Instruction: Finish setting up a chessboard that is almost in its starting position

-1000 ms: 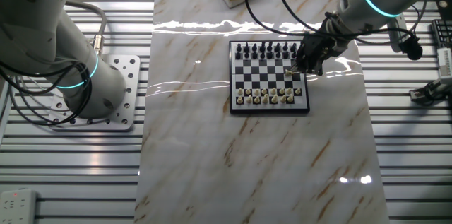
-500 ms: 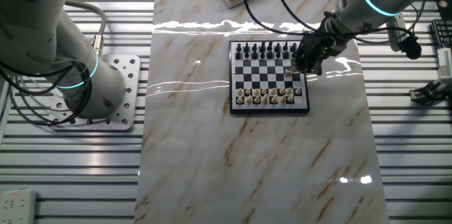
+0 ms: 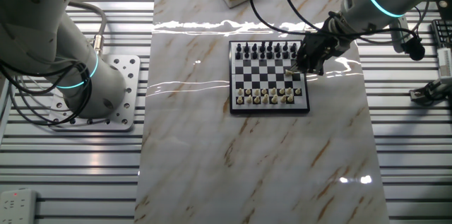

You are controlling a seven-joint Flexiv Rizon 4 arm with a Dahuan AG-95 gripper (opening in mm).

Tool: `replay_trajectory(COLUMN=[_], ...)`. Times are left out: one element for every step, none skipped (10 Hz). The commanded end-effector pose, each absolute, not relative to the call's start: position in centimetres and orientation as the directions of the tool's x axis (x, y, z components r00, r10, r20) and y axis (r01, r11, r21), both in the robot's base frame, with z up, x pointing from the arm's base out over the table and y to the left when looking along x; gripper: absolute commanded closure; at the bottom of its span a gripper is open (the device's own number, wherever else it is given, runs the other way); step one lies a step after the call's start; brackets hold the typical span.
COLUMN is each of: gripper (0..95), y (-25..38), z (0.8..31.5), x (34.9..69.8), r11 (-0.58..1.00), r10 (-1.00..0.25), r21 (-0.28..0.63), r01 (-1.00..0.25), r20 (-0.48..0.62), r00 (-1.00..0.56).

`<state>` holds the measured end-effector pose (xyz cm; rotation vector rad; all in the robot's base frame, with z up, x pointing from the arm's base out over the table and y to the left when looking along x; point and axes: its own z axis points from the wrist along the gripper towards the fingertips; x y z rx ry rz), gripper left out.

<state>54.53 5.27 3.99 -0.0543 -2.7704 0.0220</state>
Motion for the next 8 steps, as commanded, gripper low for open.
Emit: replay_trajectory(gripper=[95.0,95.0,95.0,95.0,95.0,95.0,95.0,95.0], y=[5.27,5.27,5.23,5.18,5.13,5.11,5.1,5.09], z=[4.02,4.01,3.96,3.89,3.83,3.81,3.79,3.78], x=[54.46,54.45,54.33,54.18,54.04,53.99,53.96,53.92], r11=[0.999,0.999,0.999,0.999,0.999,0.999,0.999,0.999], r10=[0.044,0.045,0.046,0.047,0.048,0.047,0.048,0.05], r21=[-0.025,-0.026,-0.027,-0.027,-0.028,-0.028,-0.029,-0.029], r01=[0.037,0.038,0.039,0.04,0.04,0.04,0.04,0.042], r20=[0.37,0.373,0.377,0.379,0.38,0.381,0.385,0.388], r00=[-0.928,-0.927,-0.925,-0.924,-0.924,-0.923,-0.922,-0.92])
